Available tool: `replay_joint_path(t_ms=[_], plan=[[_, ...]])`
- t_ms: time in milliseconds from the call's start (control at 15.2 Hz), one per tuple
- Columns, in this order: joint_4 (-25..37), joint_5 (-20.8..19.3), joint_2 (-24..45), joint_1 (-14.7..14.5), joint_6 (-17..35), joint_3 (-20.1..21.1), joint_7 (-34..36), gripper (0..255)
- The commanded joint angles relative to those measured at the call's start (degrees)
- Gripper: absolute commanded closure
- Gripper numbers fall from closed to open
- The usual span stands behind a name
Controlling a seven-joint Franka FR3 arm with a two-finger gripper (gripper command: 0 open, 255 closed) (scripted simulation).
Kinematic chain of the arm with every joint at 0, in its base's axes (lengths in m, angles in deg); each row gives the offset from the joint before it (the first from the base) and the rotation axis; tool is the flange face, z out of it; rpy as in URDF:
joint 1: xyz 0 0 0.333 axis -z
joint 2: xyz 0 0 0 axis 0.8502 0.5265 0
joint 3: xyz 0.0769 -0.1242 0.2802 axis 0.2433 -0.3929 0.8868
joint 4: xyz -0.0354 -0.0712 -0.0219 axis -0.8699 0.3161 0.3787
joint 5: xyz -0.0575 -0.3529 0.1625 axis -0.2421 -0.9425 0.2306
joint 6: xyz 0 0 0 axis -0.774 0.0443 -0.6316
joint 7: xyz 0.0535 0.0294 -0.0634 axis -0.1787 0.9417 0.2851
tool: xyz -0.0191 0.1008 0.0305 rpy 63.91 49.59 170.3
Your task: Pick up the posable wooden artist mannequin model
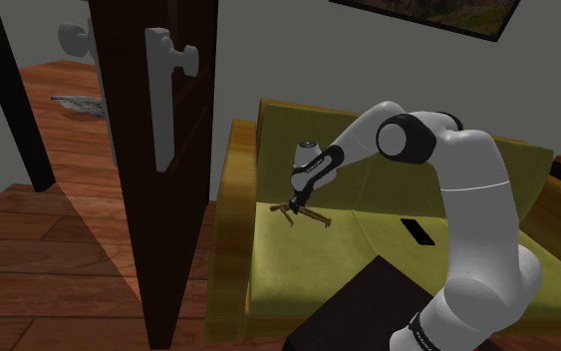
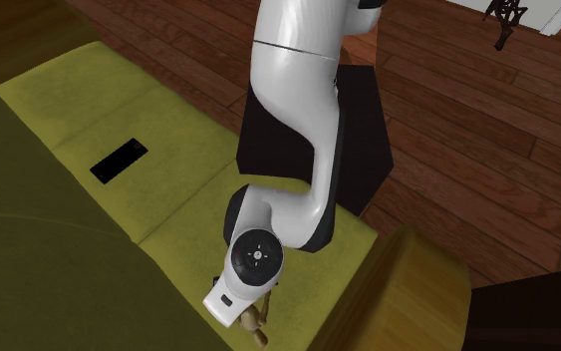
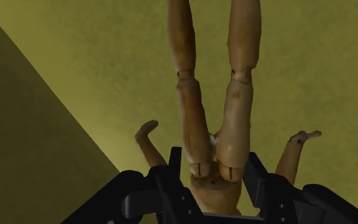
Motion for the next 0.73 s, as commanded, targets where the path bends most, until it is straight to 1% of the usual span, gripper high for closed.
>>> replay_joint_path(t_ms=[0,528,660], plan=[[-0.46,0.06,-1.47,-0.03,-1.00,0.05,-0.18,255],[-1.40,0.34,-6.39,0.00,-4.93,0.24,-1.03,255],[-1.42,0.35,-6.48,0.00,-5.01,0.24,-1.05,255]])
